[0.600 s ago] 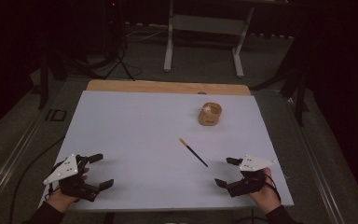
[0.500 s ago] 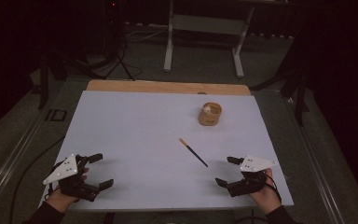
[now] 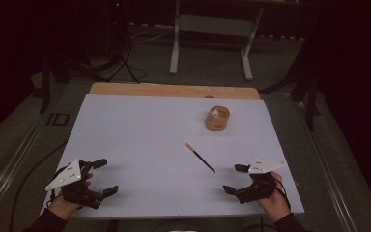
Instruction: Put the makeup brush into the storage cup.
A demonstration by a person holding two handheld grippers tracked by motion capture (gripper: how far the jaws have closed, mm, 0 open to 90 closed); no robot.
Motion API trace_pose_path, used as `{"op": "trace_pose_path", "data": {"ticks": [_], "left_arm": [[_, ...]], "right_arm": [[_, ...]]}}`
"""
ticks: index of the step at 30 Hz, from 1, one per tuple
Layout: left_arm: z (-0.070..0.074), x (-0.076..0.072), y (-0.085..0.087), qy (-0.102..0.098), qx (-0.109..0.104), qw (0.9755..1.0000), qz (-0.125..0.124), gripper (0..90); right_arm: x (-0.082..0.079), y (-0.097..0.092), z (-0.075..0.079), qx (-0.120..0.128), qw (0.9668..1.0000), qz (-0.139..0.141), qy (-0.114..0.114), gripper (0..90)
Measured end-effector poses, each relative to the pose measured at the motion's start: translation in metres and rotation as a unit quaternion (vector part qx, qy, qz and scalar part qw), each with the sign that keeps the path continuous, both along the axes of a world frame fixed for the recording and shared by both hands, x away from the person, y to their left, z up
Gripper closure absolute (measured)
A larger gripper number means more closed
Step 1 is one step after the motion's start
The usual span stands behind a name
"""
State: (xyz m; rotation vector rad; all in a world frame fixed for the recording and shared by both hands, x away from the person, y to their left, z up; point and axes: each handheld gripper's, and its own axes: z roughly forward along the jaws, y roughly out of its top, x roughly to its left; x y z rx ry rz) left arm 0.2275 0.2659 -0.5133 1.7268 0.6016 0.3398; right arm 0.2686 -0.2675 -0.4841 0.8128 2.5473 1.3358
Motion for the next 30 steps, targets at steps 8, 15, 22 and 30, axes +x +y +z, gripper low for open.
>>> {"op": "trace_pose_path", "data": {"ticks": [8,15,22,30], "left_arm": [[0.002,-0.001,0.001,-0.001,-0.003,1.0000,0.006,0.4],[0.002,-0.001,0.001,-0.002,-0.001,1.0000,0.005,0.4],[0.002,-0.001,0.001,-0.004,0.000,1.0000,0.002,0.4],[0.001,-0.001,0.002,-0.003,-0.005,1.0000,0.002,0.4]], "right_arm": [[0.003,0.002,-0.002,-0.010,0.9999,0.001,0.008,10.1],[-0.003,0.003,0.006,-0.019,0.9996,-0.004,-0.019,10.1],[-0.007,0.011,0.016,-0.024,0.9993,0.002,-0.029,10.1],[-0.007,0.017,0.030,-0.035,0.9986,-0.021,-0.035,10.2]]}}
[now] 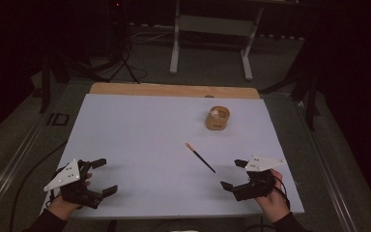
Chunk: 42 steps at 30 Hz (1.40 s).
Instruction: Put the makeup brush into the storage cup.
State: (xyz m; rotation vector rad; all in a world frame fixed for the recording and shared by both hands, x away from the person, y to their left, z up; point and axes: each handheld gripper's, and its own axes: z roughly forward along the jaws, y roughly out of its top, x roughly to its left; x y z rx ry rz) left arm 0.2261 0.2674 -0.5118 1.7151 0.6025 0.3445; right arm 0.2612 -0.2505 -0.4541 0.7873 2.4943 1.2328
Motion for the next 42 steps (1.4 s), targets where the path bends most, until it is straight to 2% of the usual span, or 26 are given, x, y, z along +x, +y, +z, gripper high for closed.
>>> {"op": "trace_pose_path", "data": {"ticks": [2,4,8,18,21,27,33,35,42], "left_arm": [[0.000,0.000,0.000,-0.001,0.000,1.0000,0.001,0.5],[0.001,0.000,0.000,-0.003,0.000,1.0000,0.001,0.4],[0.002,0.000,0.000,-0.002,0.001,1.0000,0.001,0.4],[0.001,-0.001,0.000,-0.001,0.003,1.0000,0.000,0.4],[0.001,-0.001,0.000,-0.001,0.003,1.0000,-0.002,0.4],[0.001,-0.001,0.000,-0.002,0.003,1.0000,-0.002,0.4],[0.001,0.000,0.000,-0.001,0.001,1.0000,-0.001,0.4],[0.001,0.000,0.000,-0.001,0.003,1.0000,-0.001,0.4],[0.001,0.000,0.001,-0.002,0.000,1.0000,0.002,0.4]], "right_arm": [[0.000,0.001,0.002,0.001,1.0000,0.003,-0.001,10.2],[0.002,0.006,0.009,-0.015,0.9998,-0.001,-0.013,10.3],[0.009,0.011,0.017,-0.018,0.9996,-0.005,-0.023,10.4],[0.026,0.035,0.026,-0.022,0.9996,0.016,-0.011,10.4],[0.032,0.040,0.029,-0.016,0.9997,0.019,-0.008,10.8],[0.044,0.049,0.031,-0.028,0.9995,0.014,-0.006,10.8],[0.054,0.057,0.032,-0.028,0.9996,0.009,0.001,12.2],[0.057,0.061,0.032,-0.037,0.9993,0.010,0.000,12.2],[0.070,0.073,0.033,-0.034,0.9993,0.009,0.009,13.6]]}}
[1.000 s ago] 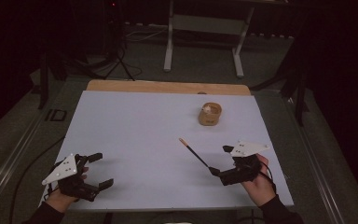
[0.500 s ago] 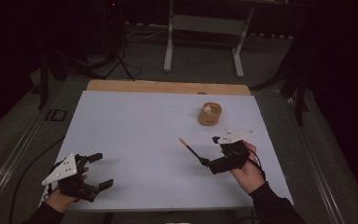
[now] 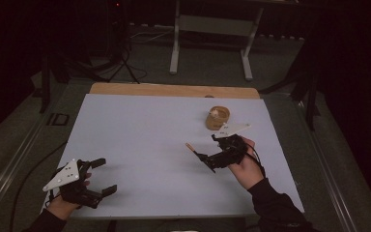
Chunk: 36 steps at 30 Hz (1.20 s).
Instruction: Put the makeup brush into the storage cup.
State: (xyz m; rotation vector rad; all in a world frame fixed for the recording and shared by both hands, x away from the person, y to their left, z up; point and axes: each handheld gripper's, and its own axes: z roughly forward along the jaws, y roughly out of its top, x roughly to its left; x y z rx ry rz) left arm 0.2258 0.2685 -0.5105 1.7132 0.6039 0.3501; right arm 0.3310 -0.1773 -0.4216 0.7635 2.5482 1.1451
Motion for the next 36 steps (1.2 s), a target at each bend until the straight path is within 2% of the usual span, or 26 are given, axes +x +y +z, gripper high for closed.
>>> {"op": "trace_pose_path", "data": {"ticks": [18,20,26,27,29,31,32,36], "left_arm": [[0.000,0.000,-0.001,-0.001,0.001,1.0000,-0.002,0.4],[0.000,0.000,-0.001,-0.002,0.003,1.0000,-0.004,0.4],[0.000,0.000,-0.001,-0.002,0.005,1.0000,-0.004,0.4],[0.000,0.000,-0.001,-0.002,0.003,1.0000,-0.004,0.4],[0.000,0.000,0.000,-0.001,0.003,1.0000,-0.003,0.4],[0.000,0.000,0.000,0.000,0.002,1.0000,-0.003,0.4],[0.000,0.000,-0.001,0.000,0.003,1.0000,-0.004,0.4],[-0.001,0.000,0.000,0.002,0.001,1.0000,-0.004,0.4]], "right_arm": [[0.029,0.023,-0.005,-0.029,0.9986,-0.006,0.044,17.4],[0.035,0.028,-0.009,-0.040,0.9972,-0.001,0.063,17.3],[0.044,0.032,-0.015,-0.051,0.9952,-0.001,0.083,14.5],[0.047,0.035,-0.019,-0.066,0.9936,-0.004,0.091,13.4],[0.049,0.037,-0.022,-0.070,0.9920,-0.006,0.105,11.7],[0.051,0.038,-0.023,-0.074,0.9913,-0.009,0.109,11.7],[0.053,0.039,-0.025,-0.078,0.9898,-0.009,0.118,10.6],[0.059,0.041,-0.030,-0.094,0.9872,-0.015,0.128,10.6]]}}
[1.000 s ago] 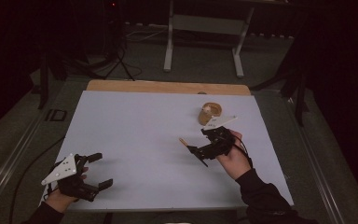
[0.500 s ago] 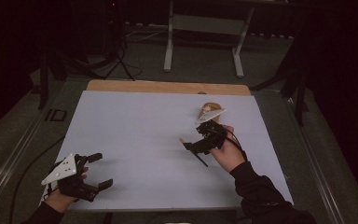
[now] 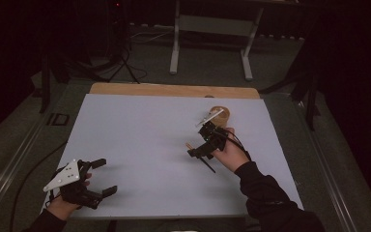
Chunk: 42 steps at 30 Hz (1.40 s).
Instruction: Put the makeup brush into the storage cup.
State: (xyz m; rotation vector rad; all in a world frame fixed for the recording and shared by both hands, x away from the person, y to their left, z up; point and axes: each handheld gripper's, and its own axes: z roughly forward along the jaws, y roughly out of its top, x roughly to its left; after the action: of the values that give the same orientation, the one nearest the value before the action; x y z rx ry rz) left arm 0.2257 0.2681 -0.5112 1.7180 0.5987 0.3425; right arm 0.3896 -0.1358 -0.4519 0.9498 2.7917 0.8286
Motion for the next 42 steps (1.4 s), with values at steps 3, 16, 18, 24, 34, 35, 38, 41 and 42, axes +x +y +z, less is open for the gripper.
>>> {"op": "trace_pose_path", "data": {"ticks": [3,16,18,24,34,35,38,41,42], "left_arm": [[0.000,0.000,0.000,0.001,-0.001,1.0000,0.000,0.4],[0.000,0.000,0.000,0.002,0.000,1.0000,-0.003,0.4],[0.000,0.000,0.000,0.002,0.000,1.0000,-0.002,0.4],[0.001,0.000,-0.001,0.002,-0.002,1.0000,-0.004,0.4],[0.002,-0.001,-0.002,0.002,-0.001,1.0000,-0.007,0.4],[0.002,-0.001,-0.003,0.002,-0.002,1.0000,-0.008,0.4],[0.002,-0.001,-0.003,0.002,-0.002,1.0000,-0.009,0.4],[0.002,-0.001,-0.003,0.002,-0.003,1.0000,-0.009,0.4],[0.002,-0.001,-0.002,0.003,-0.004,1.0000,-0.009,0.4]], "right_arm": [[0.004,0.002,-0.005,-0.015,0.9999,0.002,0.004,10.5],[0.018,0.012,-0.020,-0.093,0.9951,0.003,0.033,33.5],[0.019,0.014,-0.020,-0.098,0.9946,0.002,0.033,37.7],[0.022,0.018,-0.021,-0.109,0.9935,-0.002,0.034,45.3],[0.030,0.031,-0.032,-0.127,0.9914,0.003,0.031,62.0],[0.031,0.032,-0.033,-0.131,0.9908,0.005,0.032,64.2],[0.033,0.035,-0.038,-0.138,0.9900,0.002,0.030,65.5],[0.035,0.036,-0.041,-0.145,0.9891,0.003,0.027,66.1],[0.035,0.036,-0.043,-0.146,0.9890,0.003,0.026,67.1]]}}
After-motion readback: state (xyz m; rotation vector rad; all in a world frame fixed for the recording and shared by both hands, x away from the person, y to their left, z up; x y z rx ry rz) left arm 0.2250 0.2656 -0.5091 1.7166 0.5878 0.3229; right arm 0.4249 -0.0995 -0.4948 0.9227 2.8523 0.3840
